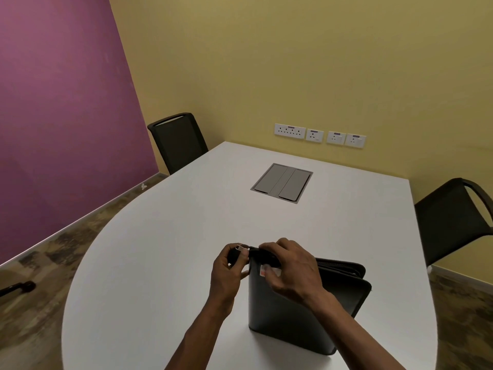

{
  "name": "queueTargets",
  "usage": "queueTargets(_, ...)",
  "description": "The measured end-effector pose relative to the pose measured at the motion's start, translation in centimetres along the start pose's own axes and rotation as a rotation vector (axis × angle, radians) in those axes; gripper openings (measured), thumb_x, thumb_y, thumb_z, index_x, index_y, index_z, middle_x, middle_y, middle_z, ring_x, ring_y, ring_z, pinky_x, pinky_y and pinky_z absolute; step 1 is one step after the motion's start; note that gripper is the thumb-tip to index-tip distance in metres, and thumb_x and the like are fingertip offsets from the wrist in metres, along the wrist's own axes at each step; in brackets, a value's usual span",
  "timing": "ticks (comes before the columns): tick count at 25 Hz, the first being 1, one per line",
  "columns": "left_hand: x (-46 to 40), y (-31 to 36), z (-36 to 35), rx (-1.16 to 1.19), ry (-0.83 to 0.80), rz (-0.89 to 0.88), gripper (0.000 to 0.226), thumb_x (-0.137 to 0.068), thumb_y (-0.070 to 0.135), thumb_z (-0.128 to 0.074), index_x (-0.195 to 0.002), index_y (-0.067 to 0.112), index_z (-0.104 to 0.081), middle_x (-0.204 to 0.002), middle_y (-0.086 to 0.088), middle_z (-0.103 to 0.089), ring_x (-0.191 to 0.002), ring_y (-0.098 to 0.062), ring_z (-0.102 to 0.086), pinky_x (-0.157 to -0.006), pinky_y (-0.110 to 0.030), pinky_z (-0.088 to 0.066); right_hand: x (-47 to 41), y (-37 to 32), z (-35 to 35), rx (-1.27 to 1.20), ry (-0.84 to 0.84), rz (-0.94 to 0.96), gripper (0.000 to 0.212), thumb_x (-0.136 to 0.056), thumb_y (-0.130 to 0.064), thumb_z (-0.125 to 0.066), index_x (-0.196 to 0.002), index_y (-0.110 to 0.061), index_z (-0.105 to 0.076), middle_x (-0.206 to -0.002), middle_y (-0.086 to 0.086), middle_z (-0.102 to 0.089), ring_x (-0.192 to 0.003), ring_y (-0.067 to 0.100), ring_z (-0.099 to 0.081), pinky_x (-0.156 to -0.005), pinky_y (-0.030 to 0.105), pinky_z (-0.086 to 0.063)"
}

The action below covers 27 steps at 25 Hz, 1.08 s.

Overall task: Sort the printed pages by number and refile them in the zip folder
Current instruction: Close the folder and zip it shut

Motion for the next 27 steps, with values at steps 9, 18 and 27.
queueTargets(9,0.7,-0.7,0.8,0.191,-0.005,0.122,0.034,-0.1,0.033,-0.052,-0.106,0.004,-0.07,-0.11,-0.016,-0.073,-0.109,-0.029,-0.068,-0.091,-0.053,-0.055,-1.4,-2.3,-0.8,-0.139,0.027,-0.008,0.029,-0.094,-0.059,-0.047,-0.117,-0.044,-0.057,-0.097,-0.018,-0.065,-0.091,0.004,-0.057,-0.073,0.022,-0.042)
queueTargets(18,1.3,-0.2,0.9,0.163,0.004,0.043,0.025,-0.092,0.022,-0.063,-0.109,0.004,-0.07,-0.11,-0.021,-0.069,-0.108,-0.031,-0.068,-0.09,-0.051,-0.057,-1.6,-2.2,-1.2,-0.184,0.007,-0.019,0.029,-0.093,-0.046,-0.045,-0.116,-0.045,-0.063,-0.102,-0.02,-0.066,-0.093,0.003,-0.056,-0.073,0.025,-0.046)
queueTargets(27,1.3,0.4,0.5,0.094,-0.036,0.009,0.013,-0.092,0.004,-0.064,-0.102,-0.002,-0.069,-0.1,-0.016,-0.073,-0.103,-0.03,-0.069,-0.091,-0.05,-0.057,-1.6,-2.3,-0.9,-0.227,0.018,-0.038,0.02,-0.09,-0.057,-0.052,-0.1,-0.04,-0.059,-0.09,-0.019,-0.064,-0.083,0.003,-0.055,-0.069,0.026,-0.047)
Point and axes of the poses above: each hand's wrist, its own x-axis away from the middle knuckle, its own z-axis out of the back of the hand, y = z × x, the point moved 8 cm from there along -x, towards the middle knuckle
